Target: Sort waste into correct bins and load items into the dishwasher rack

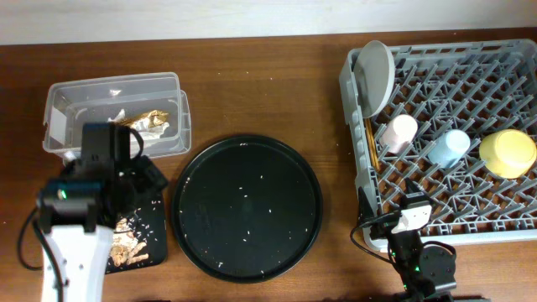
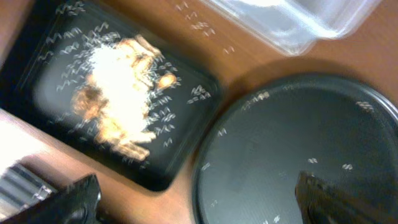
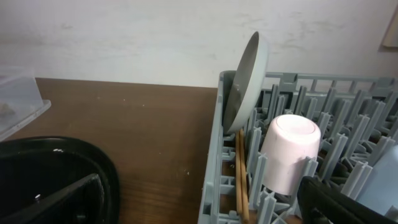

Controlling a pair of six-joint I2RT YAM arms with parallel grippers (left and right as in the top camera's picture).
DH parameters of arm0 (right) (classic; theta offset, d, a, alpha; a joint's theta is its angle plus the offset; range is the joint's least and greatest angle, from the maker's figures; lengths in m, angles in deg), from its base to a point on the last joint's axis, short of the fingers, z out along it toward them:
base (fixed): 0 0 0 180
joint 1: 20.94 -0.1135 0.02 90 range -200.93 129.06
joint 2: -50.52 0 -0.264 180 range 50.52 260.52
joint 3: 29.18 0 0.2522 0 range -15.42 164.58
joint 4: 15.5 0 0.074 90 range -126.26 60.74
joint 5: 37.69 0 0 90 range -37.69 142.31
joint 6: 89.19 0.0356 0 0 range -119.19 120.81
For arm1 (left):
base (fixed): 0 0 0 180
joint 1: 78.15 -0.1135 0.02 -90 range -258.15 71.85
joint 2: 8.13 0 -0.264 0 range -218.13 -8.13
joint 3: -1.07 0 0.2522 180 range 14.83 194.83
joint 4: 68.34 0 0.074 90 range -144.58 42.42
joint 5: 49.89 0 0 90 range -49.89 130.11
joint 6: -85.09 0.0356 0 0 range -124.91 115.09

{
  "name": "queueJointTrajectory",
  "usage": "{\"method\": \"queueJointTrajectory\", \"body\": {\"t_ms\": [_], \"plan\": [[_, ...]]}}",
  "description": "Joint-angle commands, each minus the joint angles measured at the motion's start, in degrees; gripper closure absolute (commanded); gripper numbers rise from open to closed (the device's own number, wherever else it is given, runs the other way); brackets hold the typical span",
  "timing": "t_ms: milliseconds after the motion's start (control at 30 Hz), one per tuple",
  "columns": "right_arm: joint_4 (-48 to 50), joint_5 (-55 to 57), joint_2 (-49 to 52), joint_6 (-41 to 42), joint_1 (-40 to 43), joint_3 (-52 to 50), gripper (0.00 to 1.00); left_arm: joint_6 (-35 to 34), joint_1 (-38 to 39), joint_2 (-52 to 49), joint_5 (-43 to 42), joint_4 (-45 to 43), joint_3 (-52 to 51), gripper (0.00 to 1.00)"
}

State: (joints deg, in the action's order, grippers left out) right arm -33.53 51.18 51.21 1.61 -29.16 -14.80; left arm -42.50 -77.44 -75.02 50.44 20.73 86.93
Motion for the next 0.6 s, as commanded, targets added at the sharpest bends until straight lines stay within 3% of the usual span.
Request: {"method": "queueJointTrajectory", "body": {"t_ms": [0,100,300,567], "plan": [[-0.26,0.70,-0.33,-0.39,0.44,-0.31,0.02,12.79,-0.24,7.52,-8.74,-9.81,-10.84,0.01],[-0.28,0.70,-0.33,-0.39,0.44,-0.31,0.02,18.27,-0.24,13.60,-11.69,-18.47,-20.22,0.01],[-0.26,0.70,-0.33,-0.37,0.42,-0.31,0.01,18.40,-0.24,25.35,-12.76,-33.14,-38.77,0.01],[-0.28,0.70,-0.33,-0.39,0.44,-0.31,0.02,18.40,-0.24,38.38,-13.18,-37.77,-49.83,0.01]]}}
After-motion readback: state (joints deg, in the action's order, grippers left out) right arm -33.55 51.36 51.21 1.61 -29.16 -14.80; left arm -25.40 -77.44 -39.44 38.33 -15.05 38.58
